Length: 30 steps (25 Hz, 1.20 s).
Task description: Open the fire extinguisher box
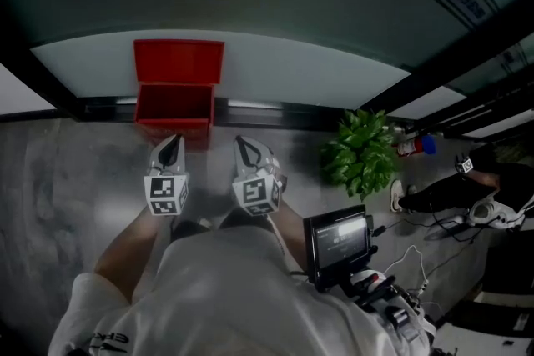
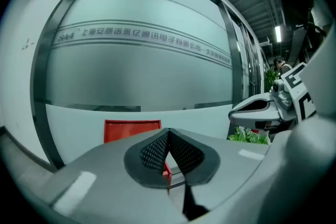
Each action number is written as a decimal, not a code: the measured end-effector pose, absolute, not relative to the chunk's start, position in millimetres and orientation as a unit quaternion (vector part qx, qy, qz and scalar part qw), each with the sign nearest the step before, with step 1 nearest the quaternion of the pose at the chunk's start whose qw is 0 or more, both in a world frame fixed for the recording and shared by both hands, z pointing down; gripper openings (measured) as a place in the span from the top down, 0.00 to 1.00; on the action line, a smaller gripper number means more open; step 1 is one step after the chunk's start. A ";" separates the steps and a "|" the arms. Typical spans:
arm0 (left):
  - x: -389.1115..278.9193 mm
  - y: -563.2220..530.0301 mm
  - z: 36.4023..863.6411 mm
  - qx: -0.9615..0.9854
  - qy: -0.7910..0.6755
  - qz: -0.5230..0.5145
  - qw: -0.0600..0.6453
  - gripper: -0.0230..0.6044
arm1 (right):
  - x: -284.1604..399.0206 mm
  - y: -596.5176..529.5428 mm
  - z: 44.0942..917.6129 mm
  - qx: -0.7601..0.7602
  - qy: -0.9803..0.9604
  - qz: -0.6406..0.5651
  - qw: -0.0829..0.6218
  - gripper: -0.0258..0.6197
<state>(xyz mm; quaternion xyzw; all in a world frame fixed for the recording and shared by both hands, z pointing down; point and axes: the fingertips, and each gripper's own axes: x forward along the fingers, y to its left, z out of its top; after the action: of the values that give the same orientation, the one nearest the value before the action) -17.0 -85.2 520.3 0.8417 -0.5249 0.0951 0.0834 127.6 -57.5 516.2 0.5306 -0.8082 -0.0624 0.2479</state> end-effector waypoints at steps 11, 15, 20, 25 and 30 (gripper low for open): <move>-39.3 -40.8 497.2 0.829 -0.548 0.078 0.078 0.96 | 157.6 -15.3 512.5 0.593 -0.778 0.061 0.199 0.94; -34.0 -33.0 495.2 0.823 -0.557 0.072 0.084 0.96 | 169.3 -6.2 508.6 0.597 -0.776 0.078 0.189 0.94; -14.3 -14.1 497.5 0.826 -0.552 0.081 0.085 0.96 | 188.4 12.0 506.6 0.601 -0.774 0.095 0.177 0.94; -5.1 -2.2 496.8 0.827 -0.550 0.087 0.081 0.96 | 196.3 23.4 508.6 0.599 -0.775 0.107 0.174 0.94; -6.2 0.3 498.9 0.823 -0.556 0.087 0.084 0.96 | 193.6 23.8 508.4 0.592 -0.779 0.106 0.178 0.94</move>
<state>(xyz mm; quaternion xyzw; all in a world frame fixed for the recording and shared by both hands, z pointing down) -6.2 0.3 498.9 0.8227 -0.5556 0.0869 0.0835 193.6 23.8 508.4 0.5923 -0.7787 0.1056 0.1781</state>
